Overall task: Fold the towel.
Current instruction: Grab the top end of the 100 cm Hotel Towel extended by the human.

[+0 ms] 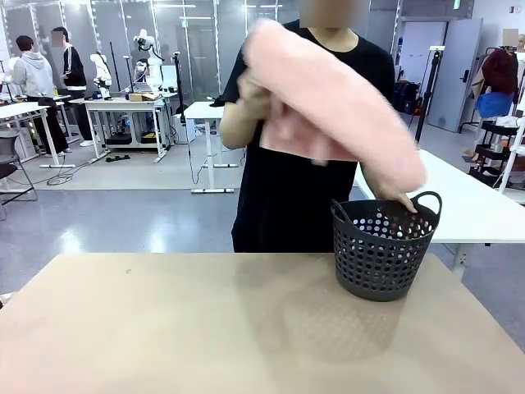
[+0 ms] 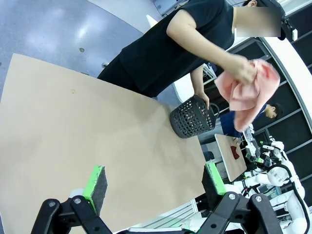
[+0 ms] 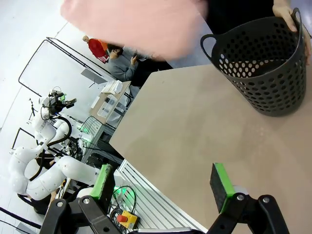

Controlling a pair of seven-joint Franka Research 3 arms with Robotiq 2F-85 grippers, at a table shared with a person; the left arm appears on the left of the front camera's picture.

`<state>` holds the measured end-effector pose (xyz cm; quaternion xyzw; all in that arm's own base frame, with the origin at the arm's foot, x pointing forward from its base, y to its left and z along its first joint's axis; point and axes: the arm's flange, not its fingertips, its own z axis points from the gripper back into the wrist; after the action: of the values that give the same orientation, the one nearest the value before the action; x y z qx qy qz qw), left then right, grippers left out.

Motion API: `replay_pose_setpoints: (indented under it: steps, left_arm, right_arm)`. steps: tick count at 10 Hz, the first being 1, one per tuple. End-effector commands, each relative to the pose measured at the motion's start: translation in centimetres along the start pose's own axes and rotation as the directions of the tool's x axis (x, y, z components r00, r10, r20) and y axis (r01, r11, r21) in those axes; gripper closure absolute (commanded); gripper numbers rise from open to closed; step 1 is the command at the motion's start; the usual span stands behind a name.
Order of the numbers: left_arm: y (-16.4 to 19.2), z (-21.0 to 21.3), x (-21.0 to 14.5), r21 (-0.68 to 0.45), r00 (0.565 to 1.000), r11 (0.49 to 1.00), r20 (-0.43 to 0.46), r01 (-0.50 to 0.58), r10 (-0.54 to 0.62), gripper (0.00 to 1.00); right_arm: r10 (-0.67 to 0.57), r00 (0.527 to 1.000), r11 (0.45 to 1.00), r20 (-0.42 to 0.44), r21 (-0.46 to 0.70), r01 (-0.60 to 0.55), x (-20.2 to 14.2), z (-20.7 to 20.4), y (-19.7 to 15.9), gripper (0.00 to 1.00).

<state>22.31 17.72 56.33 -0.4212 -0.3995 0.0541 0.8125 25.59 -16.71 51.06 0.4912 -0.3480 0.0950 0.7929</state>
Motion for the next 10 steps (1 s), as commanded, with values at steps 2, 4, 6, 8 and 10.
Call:
replay_pose_setpoints:
  steps: [2, 4, 6, 8, 10]
  left_arm:
    - [0.16, -0.02, 0.22, -0.008, 1.000, 1.000, -0.003, 0.015, -0.015, 0.00]
    - [0.16, -0.02, 0.22, -0.008, 1.000, 1.000, -0.003, 0.015, -0.015, 0.00]
    - [0.16, -0.02, 0.22, -0.008, 1.000, 1.000, -0.003, 0.015, -0.015, 0.00]
    - [0.16, -0.02, 0.22, -0.008, 1.000, 1.000, -0.003, 0.015, -0.015, 0.00]
    - [0.16, -0.02, 0.22, -0.008, 1.000, 1.000, -0.003, 0.015, -0.015, 0.00]
  right_arm:
    - [0.021, 1.000, 1.000, 0.011, 0.011, -0.021, 0.23, -0.01, -0.02, 0.00]
    - [0.021, 1.000, 1.000, 0.011, 0.011, -0.021, 0.23, -0.01, -0.02, 0.00]
    - [0.021, 1.000, 1.000, 0.011, 0.011, -0.021, 0.23, -0.01, -0.02, 0.00]
    - [0.021, 1.000, 1.000, 0.011, 0.011, -0.021, 0.23, -0.01, -0.02, 0.00]
    - [0.021, 1.000, 1.000, 0.011, 0.011, -0.021, 0.23, -0.01, -0.02, 0.00]
